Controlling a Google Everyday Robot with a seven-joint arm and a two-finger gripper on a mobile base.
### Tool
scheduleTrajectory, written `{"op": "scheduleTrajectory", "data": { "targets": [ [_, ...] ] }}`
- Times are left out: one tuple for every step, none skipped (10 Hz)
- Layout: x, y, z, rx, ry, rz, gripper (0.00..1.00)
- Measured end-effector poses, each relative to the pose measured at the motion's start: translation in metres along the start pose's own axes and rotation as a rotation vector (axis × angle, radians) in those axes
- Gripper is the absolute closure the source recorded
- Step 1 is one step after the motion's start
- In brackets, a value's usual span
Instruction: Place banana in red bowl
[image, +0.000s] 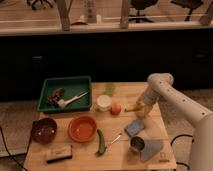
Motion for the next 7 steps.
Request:
{"op": "scheduleTrajectory", "data": {
  "targets": [
    [-0.0007, -0.0014, 0.0006, -0.006, -0.001, -0.002, 0.70],
    [0.0013, -0.0009, 0.0006, -0.011, 0.001, 0.000, 0.78],
    [0.0038, 0.0000, 0.0003, -0.016, 0.002, 0.001, 0.90],
    [0.0037, -0.0010, 0.0004, -0.017, 0.001, -0.001, 0.96],
    [0.0024, -0.0030, 0.0007, -0.020, 0.000, -0.005, 1.00],
    [0.0026, -0.0035, 0.0000, -0.020, -0.001, -0.008, 1.00],
    [0.0038, -0.0028, -0.0005, -0.019, 0.000, -0.007, 1.00]
  ]
}}
